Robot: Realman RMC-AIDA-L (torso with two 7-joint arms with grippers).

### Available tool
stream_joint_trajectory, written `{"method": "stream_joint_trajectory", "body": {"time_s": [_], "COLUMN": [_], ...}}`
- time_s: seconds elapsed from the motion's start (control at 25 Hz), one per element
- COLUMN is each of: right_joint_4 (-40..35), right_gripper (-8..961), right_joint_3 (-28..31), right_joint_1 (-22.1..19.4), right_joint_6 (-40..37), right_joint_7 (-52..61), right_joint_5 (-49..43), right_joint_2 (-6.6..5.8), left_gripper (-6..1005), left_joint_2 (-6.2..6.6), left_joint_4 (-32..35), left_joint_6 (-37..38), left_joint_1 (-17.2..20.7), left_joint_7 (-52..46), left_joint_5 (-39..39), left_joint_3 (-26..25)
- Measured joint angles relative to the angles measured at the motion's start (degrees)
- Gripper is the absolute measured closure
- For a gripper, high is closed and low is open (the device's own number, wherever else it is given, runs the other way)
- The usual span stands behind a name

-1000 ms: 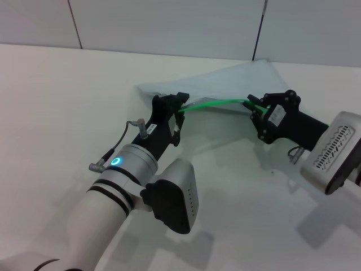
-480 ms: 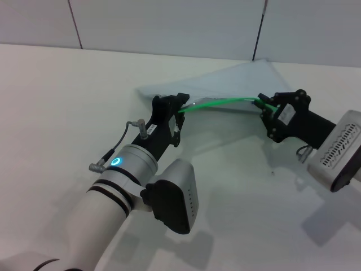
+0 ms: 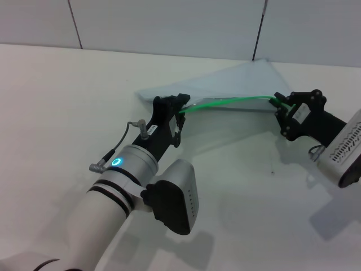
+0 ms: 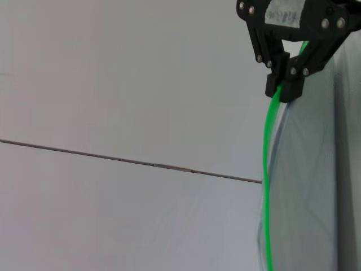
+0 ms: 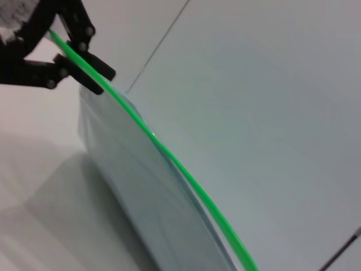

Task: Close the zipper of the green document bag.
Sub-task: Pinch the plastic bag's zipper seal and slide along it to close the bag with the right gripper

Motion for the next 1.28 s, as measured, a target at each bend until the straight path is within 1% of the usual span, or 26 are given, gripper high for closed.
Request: {"method": "stream_joint_trajectory", "body": {"time_s": [0.76,1.28], "right_joint_4": [-2.57,-3.87], "right_gripper": [874,874], "right_joint_3": [2.65,5.84], "right_joint_1": [-0.09,-0.68], "right_joint_6": [2.85,4.3], "right_joint_7": [0.74,0.73], "right_joint_5": [0.0,0.0], "right_joint_2": [-0.02,-0.06], "left_gripper": [942,942], "left_joint_2": [0.0,0.0], "left_joint_4": [0.0,-0.01], "left_joint_6": [0.0,0.01], "left_joint_1": [-0.03,0.04], "left_joint_7": [0.03,0.13], "left_joint_5": [0.14,0.18], "left_joint_3": [0.05,0.05]}}
